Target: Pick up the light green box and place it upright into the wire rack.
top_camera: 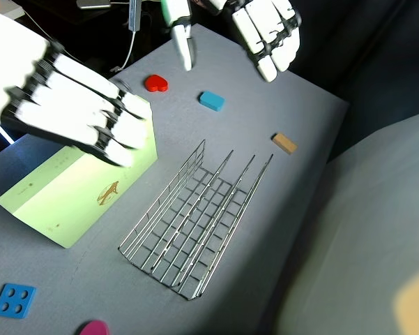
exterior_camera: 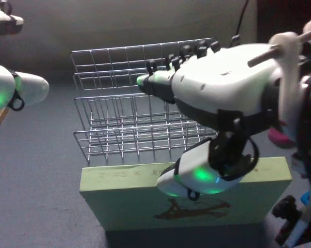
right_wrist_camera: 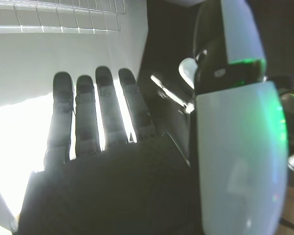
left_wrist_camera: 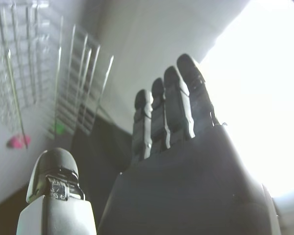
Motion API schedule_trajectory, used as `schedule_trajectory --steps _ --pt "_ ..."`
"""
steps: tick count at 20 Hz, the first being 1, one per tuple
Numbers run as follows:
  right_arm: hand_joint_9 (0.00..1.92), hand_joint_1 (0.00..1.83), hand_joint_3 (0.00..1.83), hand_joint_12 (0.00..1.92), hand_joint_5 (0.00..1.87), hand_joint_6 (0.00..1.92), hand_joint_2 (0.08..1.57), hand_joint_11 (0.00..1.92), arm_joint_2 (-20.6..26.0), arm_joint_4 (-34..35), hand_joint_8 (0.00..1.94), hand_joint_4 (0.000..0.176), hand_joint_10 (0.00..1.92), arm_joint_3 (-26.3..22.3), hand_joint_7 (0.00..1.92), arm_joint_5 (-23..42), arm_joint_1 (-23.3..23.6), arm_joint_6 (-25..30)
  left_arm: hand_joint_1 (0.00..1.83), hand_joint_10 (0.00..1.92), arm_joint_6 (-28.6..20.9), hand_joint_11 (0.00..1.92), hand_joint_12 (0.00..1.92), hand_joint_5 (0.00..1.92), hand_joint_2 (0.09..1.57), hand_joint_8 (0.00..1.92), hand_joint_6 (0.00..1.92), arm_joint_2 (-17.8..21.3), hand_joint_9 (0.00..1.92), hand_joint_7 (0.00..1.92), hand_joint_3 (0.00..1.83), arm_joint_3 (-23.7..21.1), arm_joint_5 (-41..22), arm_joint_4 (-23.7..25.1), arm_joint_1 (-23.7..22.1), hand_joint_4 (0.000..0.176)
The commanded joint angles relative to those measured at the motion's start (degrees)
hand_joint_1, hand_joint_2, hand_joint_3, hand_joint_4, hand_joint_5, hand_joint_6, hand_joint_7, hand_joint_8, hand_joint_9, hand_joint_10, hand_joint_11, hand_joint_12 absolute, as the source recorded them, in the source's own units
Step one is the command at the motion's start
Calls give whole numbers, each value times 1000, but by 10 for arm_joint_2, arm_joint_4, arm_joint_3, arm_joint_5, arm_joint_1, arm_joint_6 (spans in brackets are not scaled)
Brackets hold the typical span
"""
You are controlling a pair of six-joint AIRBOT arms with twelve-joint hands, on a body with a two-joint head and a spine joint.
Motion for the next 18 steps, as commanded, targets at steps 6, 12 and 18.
schedule_trajectory --steps 6,12,18 --pt "50 790 0 435 78 0 931 0 -29 41 0 0 0 39 105 25 7 -37 133 0 5 0 512 183 1177 2 3 3 140 160 4 -1 -21 41 -14 5" --pt "34 792 0 407 72 1 938 0 -38 44 0 0 0 44 96 30 -7 -43 132 0 32 0 510 184 1178 2 2 3 140 162 3 0 -20 17 -17 5" --pt "34 795 1 411 73 1 947 0 -58 44 0 0 0 68 95 31 -31 -47 134 1 32 0 511 186 1180 2 2 3 140 163 3 1 -17 17 -21 5"
